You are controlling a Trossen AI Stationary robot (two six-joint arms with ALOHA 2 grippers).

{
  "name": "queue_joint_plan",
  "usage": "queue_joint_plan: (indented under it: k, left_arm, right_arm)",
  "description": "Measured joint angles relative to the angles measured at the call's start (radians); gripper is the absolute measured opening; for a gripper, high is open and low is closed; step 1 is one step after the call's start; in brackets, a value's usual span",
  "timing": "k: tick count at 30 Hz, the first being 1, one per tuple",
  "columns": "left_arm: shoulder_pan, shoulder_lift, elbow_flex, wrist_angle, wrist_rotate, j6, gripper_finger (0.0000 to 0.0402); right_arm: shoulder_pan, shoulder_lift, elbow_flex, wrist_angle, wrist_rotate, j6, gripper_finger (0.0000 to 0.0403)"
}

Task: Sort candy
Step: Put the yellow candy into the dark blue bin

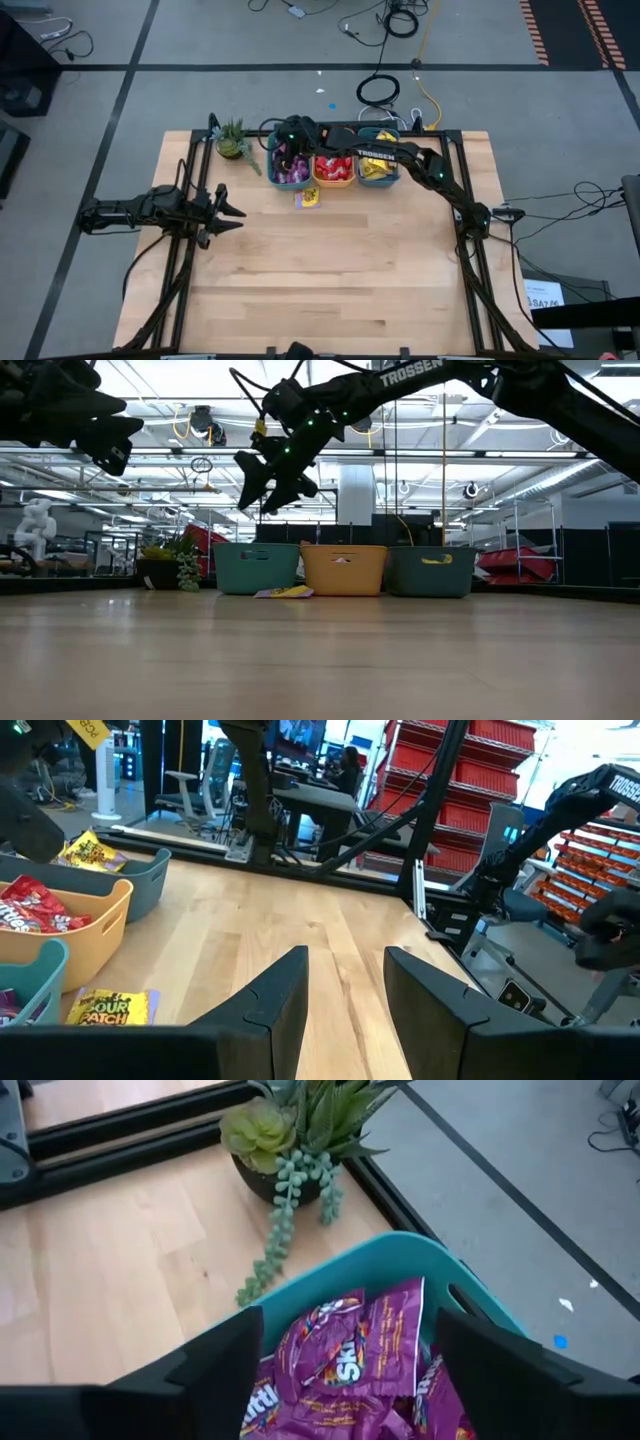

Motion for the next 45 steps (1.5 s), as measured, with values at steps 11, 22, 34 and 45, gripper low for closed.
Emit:
queue_joint_plan:
  k: [11, 22, 34, 45]
  left_arm:
    - [0.0, 0.0, 0.0, 0.0, 0.0, 0.0, 0.0142]
    - [0.0, 0.0, 0.0, -0.008, -0.004, 0.0, 0.0142]
    - [0.0, 0.0, 0.0, -0.008, -0.005, 0.0, 0.0142]
    - [0.0, 0.0, 0.0, -0.007, -0.005, 0.0, 0.0142]
  right_arm:
    - [0.0, -0.009, 0.0, -0.015, -0.002, 0.063, 0.0301]
    - [0.089, -0.191, -0.009, -0.353, 0.058, 0.116, 0.03]
    - [0.428, -0.278, -0.02, -0.857, 0.547, 0.526, 0.03]
    - [0.568, -0.274, -0.491, -0.318, 0.621, 0.876, 0.0299]
